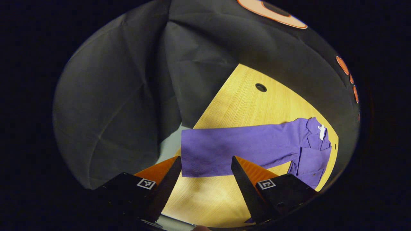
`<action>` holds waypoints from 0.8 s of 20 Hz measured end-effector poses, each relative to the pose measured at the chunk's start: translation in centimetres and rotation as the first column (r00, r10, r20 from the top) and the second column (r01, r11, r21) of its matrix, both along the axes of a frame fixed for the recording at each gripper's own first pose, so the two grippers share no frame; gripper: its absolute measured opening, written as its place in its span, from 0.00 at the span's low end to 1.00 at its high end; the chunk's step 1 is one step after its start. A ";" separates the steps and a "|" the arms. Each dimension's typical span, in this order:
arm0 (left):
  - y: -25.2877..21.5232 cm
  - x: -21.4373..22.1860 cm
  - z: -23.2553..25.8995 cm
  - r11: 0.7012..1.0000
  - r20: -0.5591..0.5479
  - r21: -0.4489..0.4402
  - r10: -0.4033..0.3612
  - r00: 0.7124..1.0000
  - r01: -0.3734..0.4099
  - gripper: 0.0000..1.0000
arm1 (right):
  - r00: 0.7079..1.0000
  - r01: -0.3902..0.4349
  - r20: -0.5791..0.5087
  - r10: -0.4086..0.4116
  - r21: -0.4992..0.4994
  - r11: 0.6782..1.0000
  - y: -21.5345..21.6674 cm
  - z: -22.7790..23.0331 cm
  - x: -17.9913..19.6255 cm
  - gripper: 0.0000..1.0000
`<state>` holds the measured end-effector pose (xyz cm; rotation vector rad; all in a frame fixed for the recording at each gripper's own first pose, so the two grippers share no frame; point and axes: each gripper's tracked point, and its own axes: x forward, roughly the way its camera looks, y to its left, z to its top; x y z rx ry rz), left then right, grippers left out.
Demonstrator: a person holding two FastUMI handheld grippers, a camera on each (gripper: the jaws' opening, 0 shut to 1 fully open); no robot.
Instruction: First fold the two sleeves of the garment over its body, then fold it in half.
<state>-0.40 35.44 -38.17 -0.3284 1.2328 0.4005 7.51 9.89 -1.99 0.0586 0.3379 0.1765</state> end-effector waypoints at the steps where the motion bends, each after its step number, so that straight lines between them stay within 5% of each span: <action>1: 0.2 -0.2 -1.0 0.999 -0.027 -0.035 -0.003 1.000 0.002 0.99 | 1.000 0.012 -0.005 -0.012 -0.013 1.000 -0.5 -0.4 -0.4 0.96; 5: 0.4 -1.3 -4.4 0.993 -0.130 -0.116 -0.014 0.991 -0.002 0.98 | 0.998 0.040 -0.039 -0.042 -0.070 0.997 -1.8 -2.0 -2.0 0.96; 16: 1.3 -1.1 -8.2 0.993 -0.262 -0.116 -0.042 0.964 0.011 0.97 | 0.999 0.041 0.017 -0.039 -0.134 0.990 -2.7 -0.2 -4.8 0.96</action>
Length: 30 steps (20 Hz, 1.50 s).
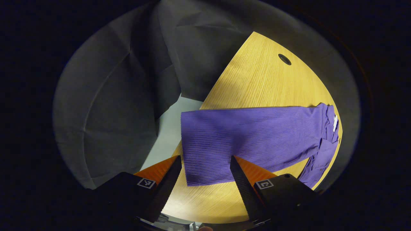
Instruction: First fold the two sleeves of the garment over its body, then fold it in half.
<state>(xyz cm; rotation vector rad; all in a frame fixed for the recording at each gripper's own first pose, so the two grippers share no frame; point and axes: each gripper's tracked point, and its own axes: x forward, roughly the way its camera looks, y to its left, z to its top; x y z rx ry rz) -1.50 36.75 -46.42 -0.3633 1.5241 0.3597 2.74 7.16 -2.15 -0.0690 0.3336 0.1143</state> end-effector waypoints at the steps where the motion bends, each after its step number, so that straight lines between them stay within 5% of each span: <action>1: -0.1 -0.2 -0.3 1.000 -0.021 -0.004 0.001 1.000 -0.001 0.97 | 1.000 -0.001 -0.004 0.001 -0.011 1.000 -0.1 -0.3 -0.2 0.96; 6: 0.4 0.0 -0.4 0.999 -0.071 0.022 -0.030 0.997 0.031 0.88 | 0.999 0.010 -0.032 -0.011 -0.033 0.999 -1.5 -1.8 -1.3 0.96; 9: -0.8 0.8 -0.7 1.000 -0.071 0.006 -0.016 0.997 0.016 0.34 | 0.999 0.020 -0.042 -0.021 -0.024 0.999 -2.3 -2.2 -1.6 0.96; 10: -1.0 0.9 -0.6 1.000 -0.067 0.006 -0.010 0.998 0.011 0.28 | 0.999 0.019 -0.041 -0.019 -0.021 1.000 -2.5 -2.3 -1.6 0.96; 11: -1.1 1.1 -0.5 1.000 -0.059 0.008 -0.013 0.998 0.014 0.11 | 0.999 0.021 -0.041 -0.021 -0.022 1.000 -2.9 -2.4 -1.6 0.96; 20: -4.0 4.6 6.8 0.985 0.138 -0.002 -0.169 0.976 0.171 0.04 | 1.000 0.024 0.003 -0.024 -0.002 1.000 -5.1 -1.2 -0.1 0.96; 30: -11.8 9.4 21.6 0.926 0.348 0.005 -0.356 0.867 0.378 0.04 | 0.998 -0.040 0.057 0.038 0.022 0.999 -5.5 -1.5 0.2 0.96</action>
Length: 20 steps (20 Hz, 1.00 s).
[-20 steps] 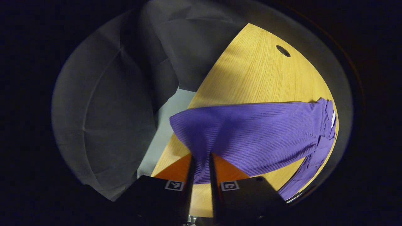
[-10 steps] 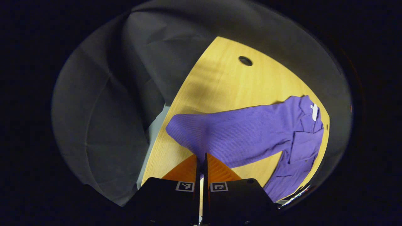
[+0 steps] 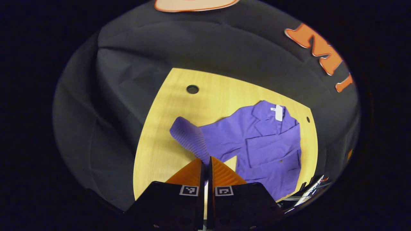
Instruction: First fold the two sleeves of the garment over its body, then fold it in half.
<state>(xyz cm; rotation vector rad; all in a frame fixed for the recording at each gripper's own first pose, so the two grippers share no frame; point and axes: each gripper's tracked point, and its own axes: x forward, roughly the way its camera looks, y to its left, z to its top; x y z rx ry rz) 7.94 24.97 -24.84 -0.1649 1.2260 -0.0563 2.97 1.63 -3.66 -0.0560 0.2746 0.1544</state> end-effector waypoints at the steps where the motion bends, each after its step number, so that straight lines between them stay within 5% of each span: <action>1: -1.1 0.5 1.1 1.000 0.013 -0.001 -0.023 1.000 0.023 0.04 | 1.000 -0.001 0.002 0.001 -0.009 1.000 -0.3 -0.2 -0.1 0.96; 20: -32.8 5.0 3.8 0.930 0.091 -0.101 -0.346 0.934 0.355 0.05 | 0.996 0.062 0.055 -0.065 0.055 0.997 -8.1 -1.4 -0.6 0.96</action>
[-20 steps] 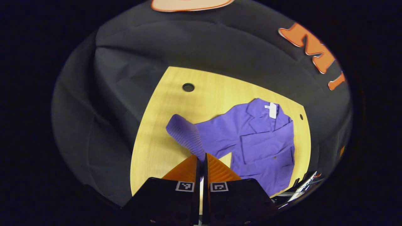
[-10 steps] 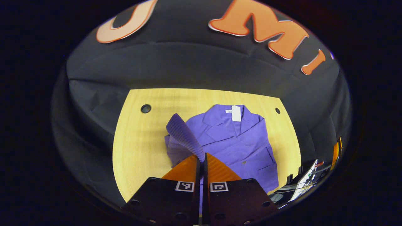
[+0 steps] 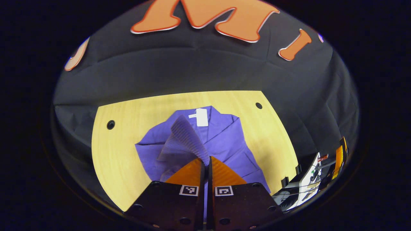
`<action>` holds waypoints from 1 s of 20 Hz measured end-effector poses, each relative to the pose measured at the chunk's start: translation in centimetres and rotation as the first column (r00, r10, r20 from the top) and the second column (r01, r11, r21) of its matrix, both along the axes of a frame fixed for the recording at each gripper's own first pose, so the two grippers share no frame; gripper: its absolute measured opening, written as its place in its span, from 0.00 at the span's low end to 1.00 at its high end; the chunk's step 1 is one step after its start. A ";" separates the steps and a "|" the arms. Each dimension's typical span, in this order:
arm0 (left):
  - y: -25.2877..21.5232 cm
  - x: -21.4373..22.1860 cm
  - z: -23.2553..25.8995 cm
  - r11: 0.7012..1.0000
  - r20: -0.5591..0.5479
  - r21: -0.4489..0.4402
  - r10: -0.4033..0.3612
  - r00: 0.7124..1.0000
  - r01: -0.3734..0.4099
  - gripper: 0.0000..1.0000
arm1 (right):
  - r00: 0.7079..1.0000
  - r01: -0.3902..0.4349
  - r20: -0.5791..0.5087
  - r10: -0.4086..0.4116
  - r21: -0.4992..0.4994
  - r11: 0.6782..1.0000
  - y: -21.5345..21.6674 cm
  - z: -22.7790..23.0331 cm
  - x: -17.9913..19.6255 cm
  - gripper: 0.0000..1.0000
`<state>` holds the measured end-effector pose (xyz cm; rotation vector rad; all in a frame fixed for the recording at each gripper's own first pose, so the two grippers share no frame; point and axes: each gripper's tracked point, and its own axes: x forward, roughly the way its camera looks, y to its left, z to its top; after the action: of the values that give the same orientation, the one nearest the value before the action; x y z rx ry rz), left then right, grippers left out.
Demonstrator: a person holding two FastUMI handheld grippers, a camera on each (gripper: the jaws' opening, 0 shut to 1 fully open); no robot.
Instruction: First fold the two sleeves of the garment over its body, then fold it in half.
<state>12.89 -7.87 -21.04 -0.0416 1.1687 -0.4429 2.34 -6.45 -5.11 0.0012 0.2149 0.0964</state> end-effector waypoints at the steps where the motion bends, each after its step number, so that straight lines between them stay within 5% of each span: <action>1: -1.5 -0.1 -0.4 1.000 -0.009 -0.003 -0.012 1.000 0.012 0.05 | 1.000 0.001 0.003 -0.001 0.004 1.000 -0.2 -0.1 0.0 0.96; 8: -10.4 0.6 -4.1 0.997 -0.005 -0.027 -0.074 0.997 0.074 0.05 | 1.000 0.001 0.009 -0.001 0.006 1.000 -2.7 -0.7 -1.3 0.96; 12: -15.4 1.3 -4.2 0.989 0.071 -0.077 -0.122 0.990 0.127 0.16 | 1.000 0.004 -0.006 -0.004 0.001 1.000 -3.4 -1.4 -1.5 0.96; 14: -17.8 0.8 -2.3 0.976 0.116 -0.151 -0.138 0.984 0.155 0.30 | 1.000 0.007 -0.010 -0.007 -0.003 1.000 -3.8 -1.5 -1.6 0.96; 15: -18.5 0.4 -1.4 0.970 0.140 -0.175 -0.146 0.979 0.170 0.45 | 1.000 0.006 -0.015 -0.006 -0.003 1.000 -3.9 -1.7 -1.6 0.96; 17: -18.4 0.4 0.4 0.964 0.212 -0.187 -0.147 0.966 0.188 0.70 | 1.000 0.005 -0.019 -0.005 -0.003 1.000 -4.3 -1.8 -1.7 0.96; 20: -16.3 1.4 4.9 0.972 0.381 -0.174 -0.083 0.921 0.160 0.93 | 1.000 0.001 -0.015 -0.001 -0.005 1.000 -4.4 -1.6 -1.5 0.96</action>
<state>14.25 -24.17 -16.16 -0.0579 0.7508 -0.6496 0.81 -10.82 -6.72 -0.0026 0.2298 0.0952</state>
